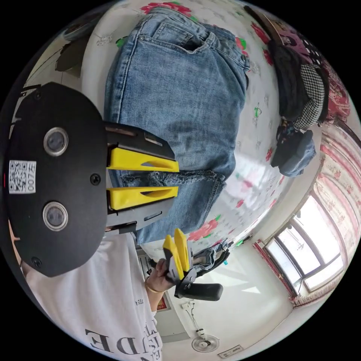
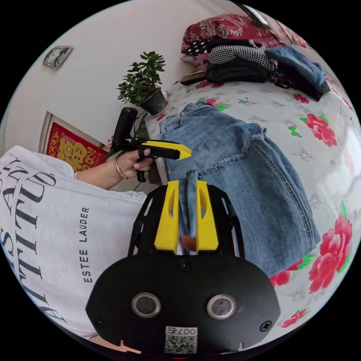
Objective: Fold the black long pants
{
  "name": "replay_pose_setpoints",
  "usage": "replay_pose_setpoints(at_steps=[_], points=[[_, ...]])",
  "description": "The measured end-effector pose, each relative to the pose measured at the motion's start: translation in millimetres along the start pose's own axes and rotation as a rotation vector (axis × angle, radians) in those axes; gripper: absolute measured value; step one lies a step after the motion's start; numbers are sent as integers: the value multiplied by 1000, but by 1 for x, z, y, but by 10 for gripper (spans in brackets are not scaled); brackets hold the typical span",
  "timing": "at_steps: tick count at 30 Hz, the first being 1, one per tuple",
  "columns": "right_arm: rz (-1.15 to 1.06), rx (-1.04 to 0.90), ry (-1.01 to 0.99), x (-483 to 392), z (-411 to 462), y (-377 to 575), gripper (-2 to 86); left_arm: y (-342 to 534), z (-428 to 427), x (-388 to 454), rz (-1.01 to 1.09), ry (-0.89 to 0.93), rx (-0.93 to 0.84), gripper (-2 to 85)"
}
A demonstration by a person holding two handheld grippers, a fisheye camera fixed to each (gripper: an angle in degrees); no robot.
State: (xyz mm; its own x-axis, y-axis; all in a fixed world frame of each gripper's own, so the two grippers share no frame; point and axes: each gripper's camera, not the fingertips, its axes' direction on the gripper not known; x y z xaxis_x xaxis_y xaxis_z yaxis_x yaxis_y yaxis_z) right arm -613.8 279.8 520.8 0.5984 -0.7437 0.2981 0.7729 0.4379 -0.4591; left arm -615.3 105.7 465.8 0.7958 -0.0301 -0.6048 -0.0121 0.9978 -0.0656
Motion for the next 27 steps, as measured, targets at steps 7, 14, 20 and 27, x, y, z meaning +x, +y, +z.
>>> replay_pose_setpoints(at_steps=[7, 14, 20, 27], points=[[184, -192, 399, 89, -17, -2, 61, -12, 27, 86, 363, -3, -168, 49], [350, -122, 250, 117, -36, -5, 62, 32, 41, 41, 157, -73, -309, 1], [180, 77, 128, 37, -85, 32, 66, 89, -64, -39, -385, -264, 185, 40], [180, -126, 235, -18, -3, 80, 75, 146, -139, -120, -791, -429, 445, 92]])
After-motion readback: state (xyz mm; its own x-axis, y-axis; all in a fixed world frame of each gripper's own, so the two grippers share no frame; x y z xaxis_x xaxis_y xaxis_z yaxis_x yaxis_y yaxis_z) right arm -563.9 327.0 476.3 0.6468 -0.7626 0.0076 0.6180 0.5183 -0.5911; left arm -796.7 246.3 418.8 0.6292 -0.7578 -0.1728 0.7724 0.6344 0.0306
